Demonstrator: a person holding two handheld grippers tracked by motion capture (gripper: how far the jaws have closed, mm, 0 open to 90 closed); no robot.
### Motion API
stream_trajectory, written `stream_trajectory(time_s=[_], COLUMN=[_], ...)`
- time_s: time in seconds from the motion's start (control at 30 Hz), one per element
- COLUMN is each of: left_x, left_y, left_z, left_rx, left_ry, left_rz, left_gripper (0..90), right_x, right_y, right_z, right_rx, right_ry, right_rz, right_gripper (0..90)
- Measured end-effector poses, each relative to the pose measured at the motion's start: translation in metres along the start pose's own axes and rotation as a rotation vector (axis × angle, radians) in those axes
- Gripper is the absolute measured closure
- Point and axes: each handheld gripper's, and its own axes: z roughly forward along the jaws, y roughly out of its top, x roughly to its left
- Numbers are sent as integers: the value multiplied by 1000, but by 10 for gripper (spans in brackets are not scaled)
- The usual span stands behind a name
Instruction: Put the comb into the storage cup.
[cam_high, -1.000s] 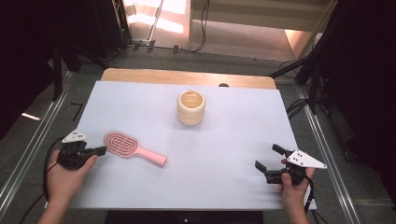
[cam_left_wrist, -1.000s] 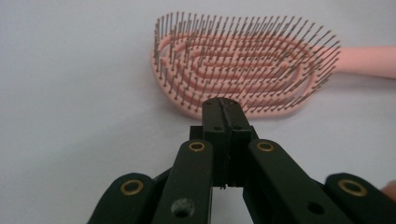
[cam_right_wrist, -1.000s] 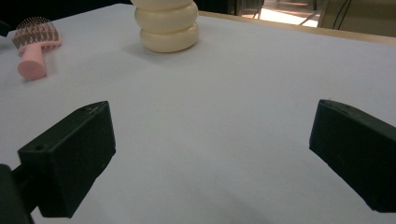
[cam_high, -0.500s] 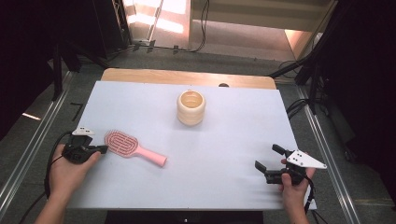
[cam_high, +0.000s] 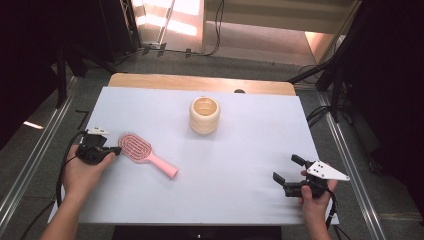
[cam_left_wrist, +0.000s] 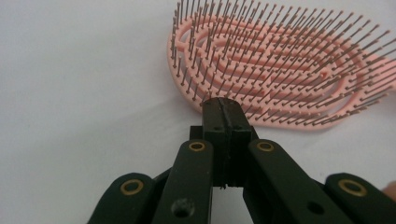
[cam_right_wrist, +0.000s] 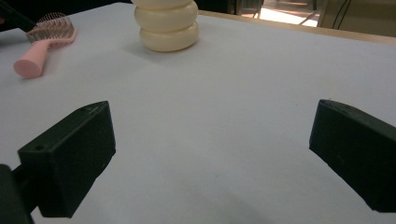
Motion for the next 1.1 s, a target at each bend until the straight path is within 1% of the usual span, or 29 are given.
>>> stream_trajectory(time_s=[0.1, 0.13, 0.17, 0.2, 0.3, 0.37, 0.47, 0.53, 0.57, 0.67, 0.73, 0.8, 0.87, 0.97, 1.03, 1.1], left_x=[-1, -1, -1, 0, -1, -2, -3, -4, -5, -11, -18, -28, -41, -61, -74, -88], left_y=[7, 8, 10, 14, 19, 22, 27, 30, 31, 34, 36, 38, 40, 44, 46, 47], left_z=[4, 6, 8, 10, 13, 16, 20, 23, 24, 19, 13, 8, 5, 5, 7, 11], left_rx=[-15, -19, -18, -22, -25, -33, -40, -51, -61, -95, -108, -122, -131, -130, -132, -127], left_ry=[5, 3, 7, 4, 2, -3, -5, 0, 3, 7, -7, -22, -43, -78, -113, -135], left_rz=[9, 2, 6, 1, 4, -3, 4, 8, 1, -3, 17, 30, 59, 104, 117, 136], left_gripper=[900, 900, 900, 900, 900, 900, 900, 900, 900, 900, 900, 900, 900, 900, 900, 900], right_x=[0, 0, 0, 0, 0, 1, 1, 1, 1, 0, 0, 0, 1, 1, 1, 1], right_y=[0, 0, 0, 0, 0, 0, 0, 0, 0, 0, 0, 0, 0, 0, 0, 0], right_z=[0, 0, 0, 0, 1, 1, 1, 1, 1, 1, 1, 1, 1, 1, 1, 1], right_rx=[0, 0, 0, 4, 4, 5, 7, 7, 7, 4, 4, 5, 5, 6, 6, 5], right_ry=[0, 0, 0, 0, -1, 0, 1, 1, 2, -1, -2, -2, -1, -2, -1, -1], right_rz=[-1, -3, -3, -3, -9, -7, -5, -6, -6, -9, -7, -7, -8, -8, -7, -8], right_gripper=[0, 0, 0, 0, 0, 0, 0, 0, 0, 0, 0, 0, 0, 0, 0, 0])
